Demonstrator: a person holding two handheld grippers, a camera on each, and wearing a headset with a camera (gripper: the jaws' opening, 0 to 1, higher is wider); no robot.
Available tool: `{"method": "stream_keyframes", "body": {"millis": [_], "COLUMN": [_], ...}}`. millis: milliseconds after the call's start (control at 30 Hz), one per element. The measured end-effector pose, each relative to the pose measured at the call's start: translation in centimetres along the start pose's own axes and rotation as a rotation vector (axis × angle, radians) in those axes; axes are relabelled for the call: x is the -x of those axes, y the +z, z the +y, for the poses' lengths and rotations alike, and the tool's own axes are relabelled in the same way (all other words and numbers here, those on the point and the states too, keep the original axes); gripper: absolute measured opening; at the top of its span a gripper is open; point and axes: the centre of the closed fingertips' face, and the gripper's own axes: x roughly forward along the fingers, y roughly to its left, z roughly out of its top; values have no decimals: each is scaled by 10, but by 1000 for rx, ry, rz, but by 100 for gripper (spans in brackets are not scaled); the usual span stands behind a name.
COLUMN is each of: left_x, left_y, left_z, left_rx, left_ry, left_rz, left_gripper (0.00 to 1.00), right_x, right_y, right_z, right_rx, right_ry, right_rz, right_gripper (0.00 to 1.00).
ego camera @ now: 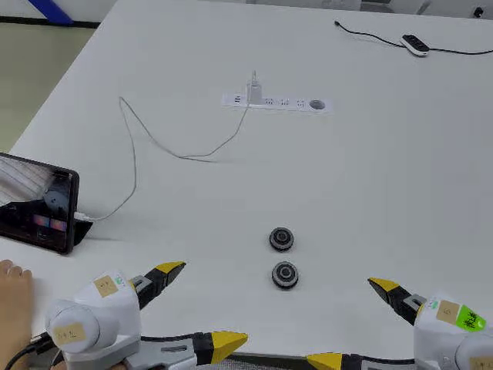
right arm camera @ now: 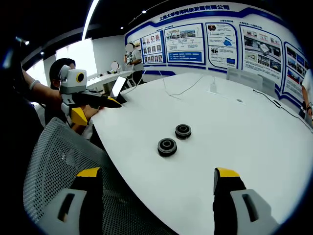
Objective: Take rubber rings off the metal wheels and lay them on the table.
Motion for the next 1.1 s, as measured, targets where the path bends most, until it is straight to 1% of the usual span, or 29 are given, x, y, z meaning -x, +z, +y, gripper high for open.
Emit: {"method": "stream_keyframes", "body": {"millis": [133, 200, 300, 533, 700, 867, 1033, 1100], "left_x": [-2, -3, -6, -12, -17, -24, -32, -35], "left_y": [-1, -2, -3, -2, -3, -1, -4, -4], "left_z": [-1, -2, -3, 2, 5, 3, 5, 3], "left_rx": [2, -8, -16, -20, -31, -39, -48, -53], "left_ry": [-10, -20, -30, -40, -48, -56, -66, -73], "left_rz": [9, 23, 32, 35, 46, 55, 71, 77], "left_gripper": [93, 92, 90, 87, 84, 79, 76, 75], "right_x": [-3, -4, -6, -12, -16, -20, -25, -27], "right_y": [-1, 0, 0, 3, 3, 4, 3, 4], "right_z": [0, 0, 0, 0, -1, -1, -1, -1], "right_rx": [-4, -1, -1, 2, 10, 12, 6, 4], "right_ry": [3, 4, 6, 17, 20, 28, 40, 45], "right_rz": [9, 9, 14, 17, 22, 28, 34, 33], "right_gripper": [93, 93, 92, 90, 88, 84, 82, 81]}}
